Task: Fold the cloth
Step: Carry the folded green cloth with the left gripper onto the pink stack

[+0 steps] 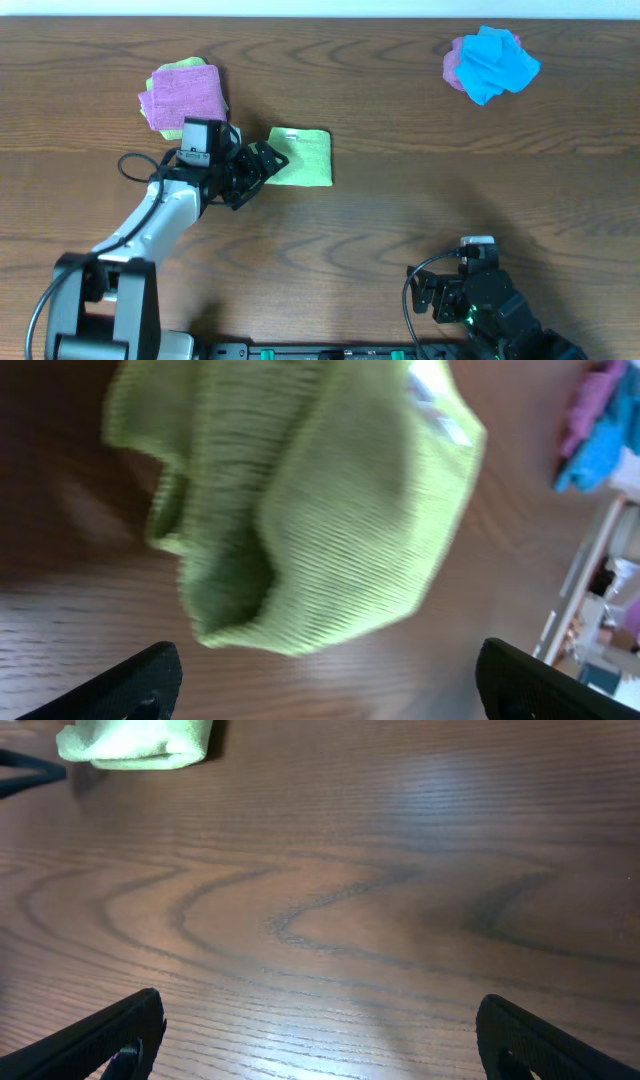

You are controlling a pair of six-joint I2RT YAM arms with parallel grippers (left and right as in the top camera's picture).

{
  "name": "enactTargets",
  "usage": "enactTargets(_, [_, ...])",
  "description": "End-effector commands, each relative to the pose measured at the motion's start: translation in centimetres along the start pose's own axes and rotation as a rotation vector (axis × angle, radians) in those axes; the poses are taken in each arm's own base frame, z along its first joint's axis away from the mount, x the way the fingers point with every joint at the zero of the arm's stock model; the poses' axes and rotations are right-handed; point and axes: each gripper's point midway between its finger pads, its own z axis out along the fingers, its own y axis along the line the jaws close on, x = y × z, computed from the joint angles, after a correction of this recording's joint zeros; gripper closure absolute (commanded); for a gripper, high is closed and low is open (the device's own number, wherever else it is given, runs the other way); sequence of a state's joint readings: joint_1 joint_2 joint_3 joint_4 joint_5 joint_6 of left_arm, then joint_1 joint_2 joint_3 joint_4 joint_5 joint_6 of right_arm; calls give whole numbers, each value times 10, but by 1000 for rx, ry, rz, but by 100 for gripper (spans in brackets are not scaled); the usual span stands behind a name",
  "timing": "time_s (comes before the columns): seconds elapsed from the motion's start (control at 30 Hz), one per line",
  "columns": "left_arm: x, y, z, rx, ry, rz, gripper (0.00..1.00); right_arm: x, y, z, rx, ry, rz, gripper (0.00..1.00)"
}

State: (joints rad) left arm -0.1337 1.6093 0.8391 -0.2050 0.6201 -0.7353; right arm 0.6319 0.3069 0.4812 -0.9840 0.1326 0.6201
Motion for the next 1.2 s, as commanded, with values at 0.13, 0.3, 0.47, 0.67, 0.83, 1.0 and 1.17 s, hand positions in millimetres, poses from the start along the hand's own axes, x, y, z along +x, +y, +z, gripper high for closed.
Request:
enactTargets(0.13, [-12, 24, 9, -67, -39, -117, 5, -2, -4, 0, 20, -17, 18, 1])
enactTargets(0.3, [-17, 22, 20, -45, -53, -141, 5, -3, -4, 0, 17, -22, 19, 1])
enactTargets(0.47, [-18, 24, 30, -34, -43, -160, 5, -7, -1, 0, 8, -36, 21, 1])
enactTargets(0.67, [-22, 23, 41, -16, -48, -173, 5, -8, 0, 0, 4, -42, 22, 1])
enactTargets(0.83, [-18, 29, 58, -16, -22, -202, 2, -8, 0, 0, 4, -42, 22, 1])
enactTargets(1.0, [-17, 25, 71, 11, -12, -186, 41, -8, 0, 0, 4, -42, 22, 1])
enactTargets(1.17, [-25, 14, 70, 55, -44, -142, 87, -8, 0, 0, 4, -41, 22, 1])
